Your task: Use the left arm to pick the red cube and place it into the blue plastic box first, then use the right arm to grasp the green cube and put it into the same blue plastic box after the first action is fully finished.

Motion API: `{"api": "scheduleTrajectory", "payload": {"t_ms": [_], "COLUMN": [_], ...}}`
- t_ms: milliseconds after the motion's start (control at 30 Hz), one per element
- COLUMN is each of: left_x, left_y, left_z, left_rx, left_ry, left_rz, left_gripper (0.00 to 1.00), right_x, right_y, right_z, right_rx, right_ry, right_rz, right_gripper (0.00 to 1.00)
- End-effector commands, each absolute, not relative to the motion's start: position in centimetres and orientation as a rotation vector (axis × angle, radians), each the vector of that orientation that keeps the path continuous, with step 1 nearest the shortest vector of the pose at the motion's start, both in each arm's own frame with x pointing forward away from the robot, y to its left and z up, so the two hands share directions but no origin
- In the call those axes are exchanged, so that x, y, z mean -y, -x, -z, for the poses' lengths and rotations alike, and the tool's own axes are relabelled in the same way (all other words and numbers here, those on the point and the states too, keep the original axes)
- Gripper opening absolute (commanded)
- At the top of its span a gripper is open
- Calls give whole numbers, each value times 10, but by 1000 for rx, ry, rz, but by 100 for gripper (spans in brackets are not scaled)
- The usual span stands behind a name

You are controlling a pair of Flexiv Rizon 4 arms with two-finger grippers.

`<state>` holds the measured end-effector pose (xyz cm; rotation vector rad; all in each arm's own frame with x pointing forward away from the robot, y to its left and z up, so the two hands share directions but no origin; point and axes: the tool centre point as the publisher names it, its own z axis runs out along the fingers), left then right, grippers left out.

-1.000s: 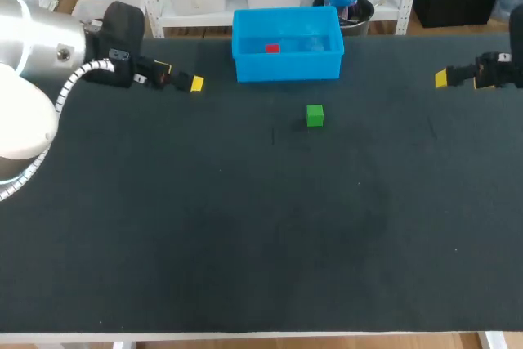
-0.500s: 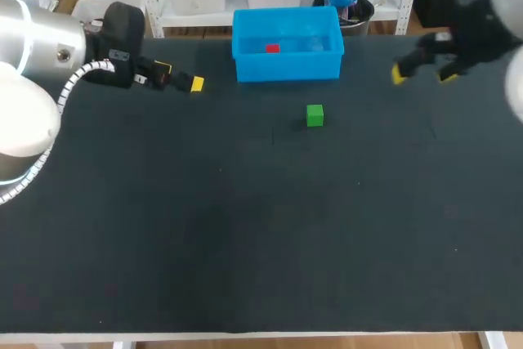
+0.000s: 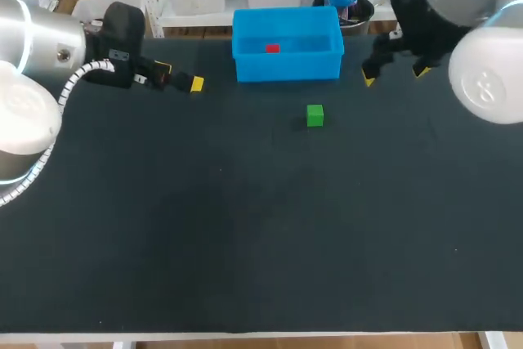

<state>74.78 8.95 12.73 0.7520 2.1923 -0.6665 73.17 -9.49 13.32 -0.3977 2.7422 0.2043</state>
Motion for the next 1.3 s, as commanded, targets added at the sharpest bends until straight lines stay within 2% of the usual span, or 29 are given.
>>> {"api": "scheduleTrajectory", "payload": {"t_ms": [33, 500, 767, 1300], "left_x": [-91, -91, -91, -91], "left_y": [-747, -747, -747, -747], "left_z": [-126, -126, -126, -126], "left_rx": [-2185, -2185, -2185, -2185], "left_ry": [-752, -752, -752, -752], "left_rz": [671, 671, 671, 671], "left_gripper": [100, 100, 100, 100], "right_x": [94, 93, 61, 23], "right_y": [-731, -734, -751, -772], "right_z": [-133, -132, -126, -105], "right_rx": [-2740, -2772, -2928, -3018], "right_ry": [392, 353, 246, 48], "right_rz": [-194, -198, 66, 102], "right_gripper": [100, 100, 100, 100]}}
